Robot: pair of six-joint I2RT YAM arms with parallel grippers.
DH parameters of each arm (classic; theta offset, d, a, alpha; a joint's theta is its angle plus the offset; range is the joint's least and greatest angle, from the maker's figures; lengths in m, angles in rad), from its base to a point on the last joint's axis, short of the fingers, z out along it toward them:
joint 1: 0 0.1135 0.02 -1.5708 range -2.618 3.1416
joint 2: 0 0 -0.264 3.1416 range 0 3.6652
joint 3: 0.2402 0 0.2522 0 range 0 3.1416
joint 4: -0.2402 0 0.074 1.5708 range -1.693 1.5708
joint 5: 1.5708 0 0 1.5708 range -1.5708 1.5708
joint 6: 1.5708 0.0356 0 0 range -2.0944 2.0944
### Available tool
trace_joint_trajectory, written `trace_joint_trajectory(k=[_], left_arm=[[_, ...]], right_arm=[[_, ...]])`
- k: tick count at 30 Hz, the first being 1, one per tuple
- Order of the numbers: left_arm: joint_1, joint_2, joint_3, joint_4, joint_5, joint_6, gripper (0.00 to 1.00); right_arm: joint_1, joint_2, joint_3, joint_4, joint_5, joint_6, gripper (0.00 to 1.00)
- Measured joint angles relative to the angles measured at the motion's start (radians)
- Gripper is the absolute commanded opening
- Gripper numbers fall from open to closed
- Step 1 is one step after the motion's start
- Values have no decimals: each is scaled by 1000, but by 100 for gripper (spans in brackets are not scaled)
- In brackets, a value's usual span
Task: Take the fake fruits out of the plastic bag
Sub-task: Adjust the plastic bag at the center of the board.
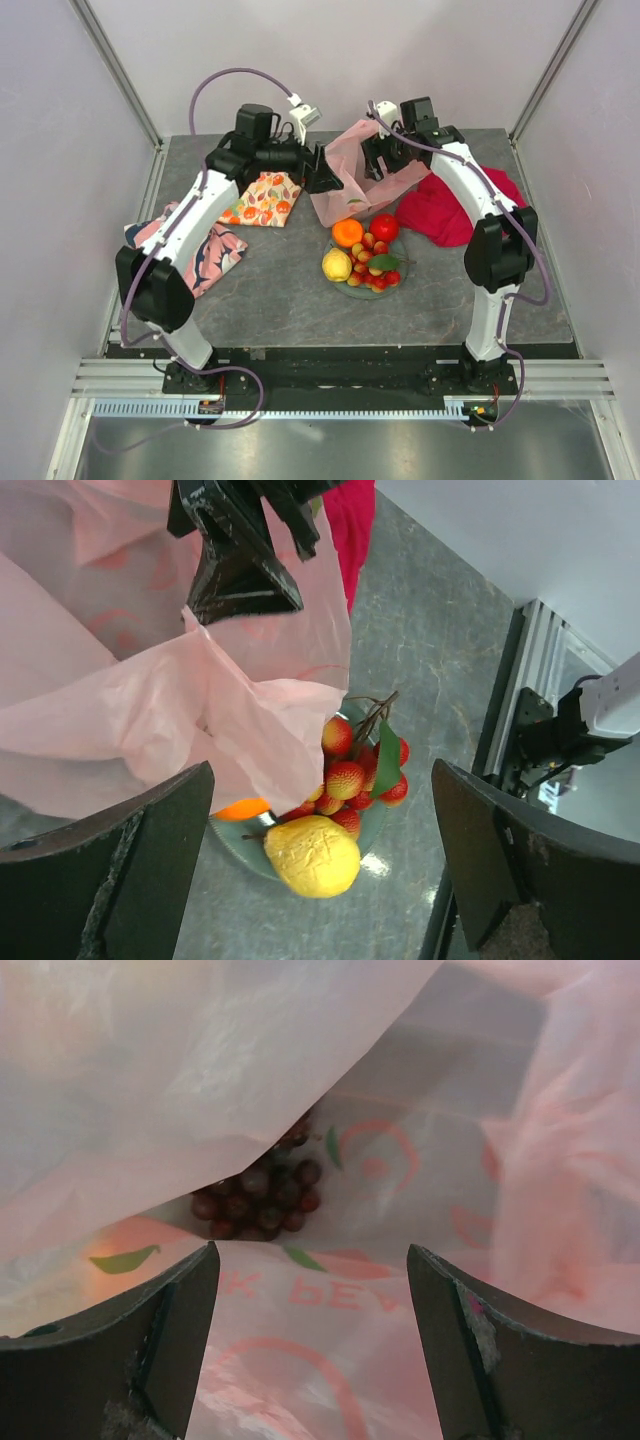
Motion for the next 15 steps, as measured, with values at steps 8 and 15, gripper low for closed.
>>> trace_joint_trajectory(k=[8,15], left_arm=[[-52,135,29,24,-68,-105,72],[-76,229,92,31,-151,-122,2]], right_arm=[[22,0,-89,26,-55,101,87],[21,-3,-138,51,-52,127,90]])
